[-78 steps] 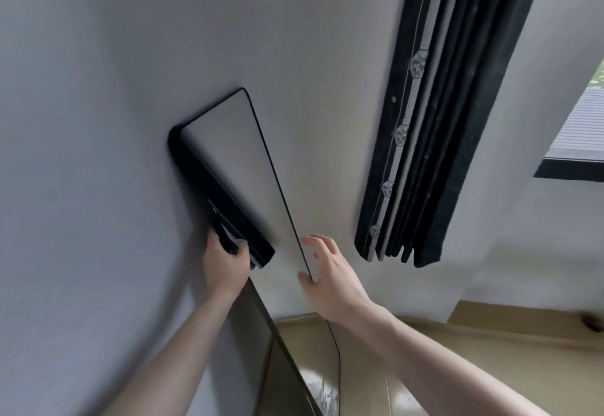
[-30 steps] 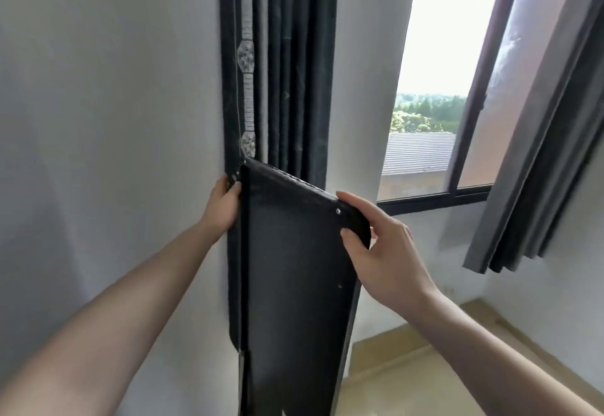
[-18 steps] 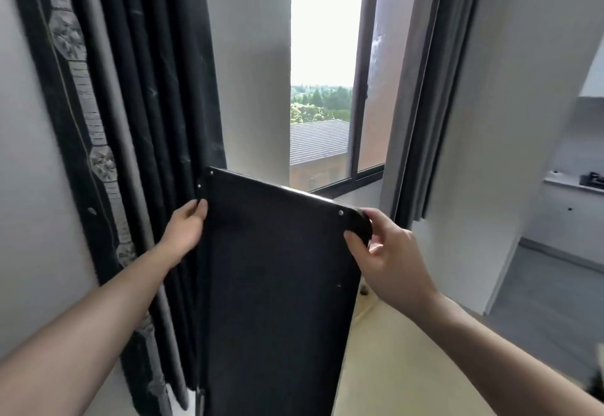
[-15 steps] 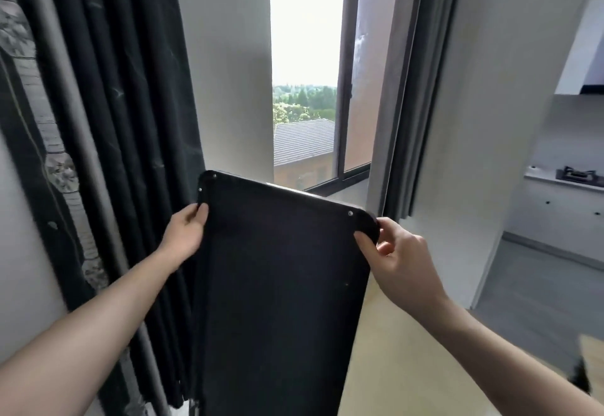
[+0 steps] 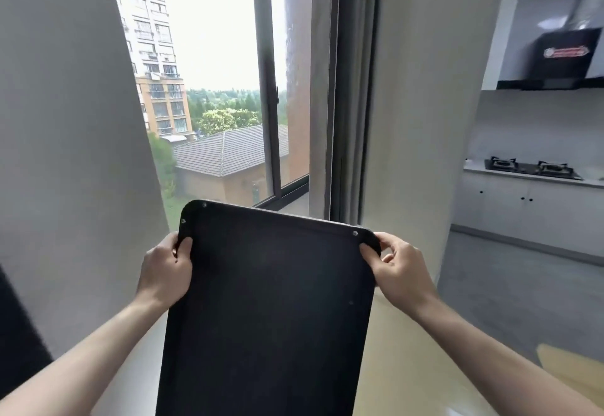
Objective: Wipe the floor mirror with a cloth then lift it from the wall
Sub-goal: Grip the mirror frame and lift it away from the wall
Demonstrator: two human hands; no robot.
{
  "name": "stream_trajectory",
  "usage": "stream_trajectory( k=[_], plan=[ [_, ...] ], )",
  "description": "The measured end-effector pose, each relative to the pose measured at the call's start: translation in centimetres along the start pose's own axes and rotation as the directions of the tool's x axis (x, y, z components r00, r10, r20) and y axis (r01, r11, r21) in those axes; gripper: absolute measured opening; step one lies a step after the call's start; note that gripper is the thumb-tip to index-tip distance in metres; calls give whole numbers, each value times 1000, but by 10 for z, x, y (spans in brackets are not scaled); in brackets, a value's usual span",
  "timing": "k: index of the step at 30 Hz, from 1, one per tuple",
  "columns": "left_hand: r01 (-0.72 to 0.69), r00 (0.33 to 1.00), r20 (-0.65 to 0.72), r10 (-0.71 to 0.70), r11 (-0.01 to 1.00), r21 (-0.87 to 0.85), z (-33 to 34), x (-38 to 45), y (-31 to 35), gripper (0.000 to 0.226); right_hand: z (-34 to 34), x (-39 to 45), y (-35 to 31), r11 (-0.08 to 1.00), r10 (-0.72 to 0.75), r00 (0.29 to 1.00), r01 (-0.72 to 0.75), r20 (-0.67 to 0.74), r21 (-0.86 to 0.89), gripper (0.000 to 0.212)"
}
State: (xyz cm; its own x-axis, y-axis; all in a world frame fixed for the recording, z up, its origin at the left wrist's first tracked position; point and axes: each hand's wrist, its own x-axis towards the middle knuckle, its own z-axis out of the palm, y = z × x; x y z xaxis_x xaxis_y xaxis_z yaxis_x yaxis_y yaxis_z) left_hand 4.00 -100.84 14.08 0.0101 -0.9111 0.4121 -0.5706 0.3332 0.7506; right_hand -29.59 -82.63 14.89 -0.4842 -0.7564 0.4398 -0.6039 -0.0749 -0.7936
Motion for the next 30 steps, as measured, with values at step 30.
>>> stream_trajectory(
  k=[30],
  plan=[
    [-246, 961, 65, 270, 937, -246, 386, 328, 174, 27, -84, 428, 171, 939, -144, 896, -10, -421, -344, 15]
  ],
)
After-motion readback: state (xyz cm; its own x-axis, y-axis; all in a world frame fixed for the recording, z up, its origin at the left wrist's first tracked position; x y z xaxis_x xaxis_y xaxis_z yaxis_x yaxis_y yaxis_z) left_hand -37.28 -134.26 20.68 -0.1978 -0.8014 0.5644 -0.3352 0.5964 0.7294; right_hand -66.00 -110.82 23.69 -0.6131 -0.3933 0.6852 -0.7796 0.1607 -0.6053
